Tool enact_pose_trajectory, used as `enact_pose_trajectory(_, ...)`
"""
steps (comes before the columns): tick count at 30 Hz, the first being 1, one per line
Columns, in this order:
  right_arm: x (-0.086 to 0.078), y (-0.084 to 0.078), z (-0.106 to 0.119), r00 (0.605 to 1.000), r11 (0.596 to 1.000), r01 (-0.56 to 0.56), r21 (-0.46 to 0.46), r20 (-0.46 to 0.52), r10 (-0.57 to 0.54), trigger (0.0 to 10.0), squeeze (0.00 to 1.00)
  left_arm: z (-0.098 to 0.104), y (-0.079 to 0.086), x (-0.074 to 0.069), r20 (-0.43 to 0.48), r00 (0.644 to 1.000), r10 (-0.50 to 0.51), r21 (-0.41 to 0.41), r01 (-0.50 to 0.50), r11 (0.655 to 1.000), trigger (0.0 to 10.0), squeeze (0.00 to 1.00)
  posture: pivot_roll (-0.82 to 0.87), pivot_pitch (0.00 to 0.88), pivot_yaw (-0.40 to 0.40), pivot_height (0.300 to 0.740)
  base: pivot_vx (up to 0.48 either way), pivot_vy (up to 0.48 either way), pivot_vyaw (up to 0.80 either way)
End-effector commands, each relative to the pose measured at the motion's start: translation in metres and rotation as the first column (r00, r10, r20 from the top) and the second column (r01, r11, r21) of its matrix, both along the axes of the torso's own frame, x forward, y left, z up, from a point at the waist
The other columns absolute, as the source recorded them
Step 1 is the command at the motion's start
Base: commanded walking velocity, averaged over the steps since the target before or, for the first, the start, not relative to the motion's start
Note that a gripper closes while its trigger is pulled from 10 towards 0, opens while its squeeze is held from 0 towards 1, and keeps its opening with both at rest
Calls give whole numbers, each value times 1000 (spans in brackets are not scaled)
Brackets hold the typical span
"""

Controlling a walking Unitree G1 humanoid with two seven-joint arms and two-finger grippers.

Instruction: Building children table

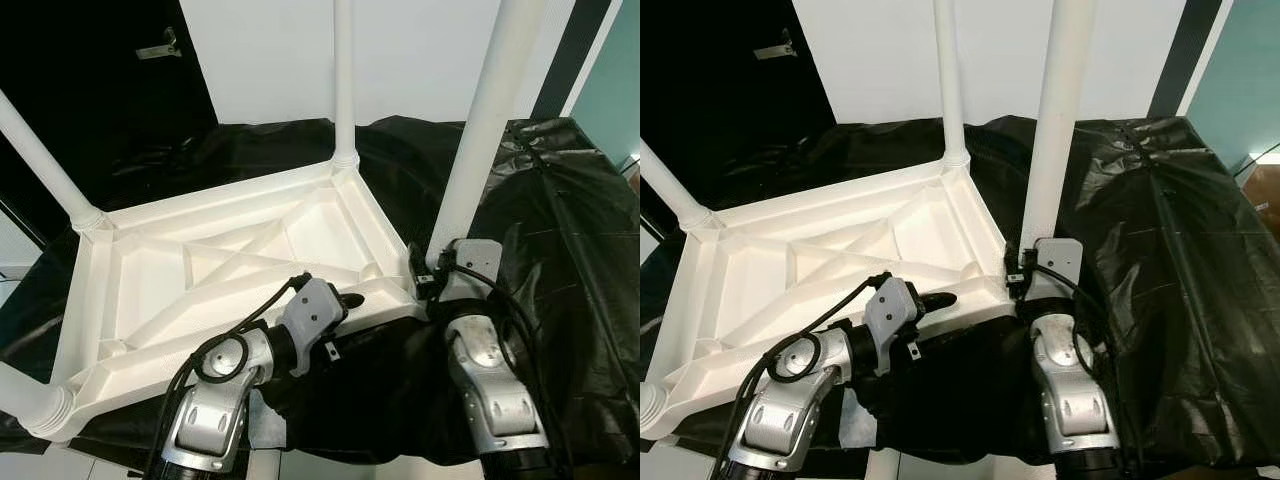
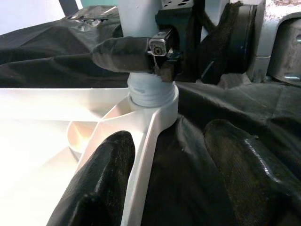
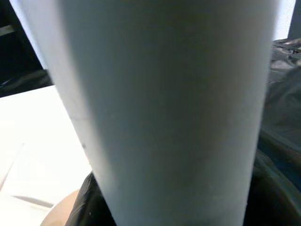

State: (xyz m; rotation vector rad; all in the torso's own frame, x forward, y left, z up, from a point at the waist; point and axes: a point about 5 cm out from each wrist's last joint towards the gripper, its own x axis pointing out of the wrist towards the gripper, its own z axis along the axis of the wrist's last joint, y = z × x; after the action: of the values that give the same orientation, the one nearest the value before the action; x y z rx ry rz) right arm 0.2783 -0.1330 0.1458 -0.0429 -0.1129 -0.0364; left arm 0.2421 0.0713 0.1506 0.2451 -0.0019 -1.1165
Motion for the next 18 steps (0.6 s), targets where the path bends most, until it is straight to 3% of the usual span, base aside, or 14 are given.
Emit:
enact_pose_trajectory(1,-3,2,-14,997,1000,7,-3,-73,-7,10000,0,-2,2,6,22,991,129,-9,-128,992,10000,0,-96,33,58,740,0,0,0)
enact_pose_trajectory(4,-4,3,-13,998,1000,-3,-5,-70,3,10000,0,-1,1,6,23,992,126,-11,-126,992,10000,0,-98,35,58,740,0,0,0)
enact_pose_trajectory(5,-5,2,-13,998,1000,2,2,-67,-2,10000,1000,-1,1,6,23,992,125,-11,-125,992,10000,0,-99,35,58,740,0,0,0)
enact_pose_trajectory(11,-8,-4,-6,1000,1000,-18,11,-18,18,10000,1000,-1,4,8,26,991,128,-3,-128,992,10000,0,-97,36,63,740,0,0,0)
enact_pose_trajectory(18,-18,-22,-3,985,985,-175,-11,4,175,10000,1000,-2,5,8,25,991,134,1,-134,991,10000,0,-97,37,64,740,0,0,0)
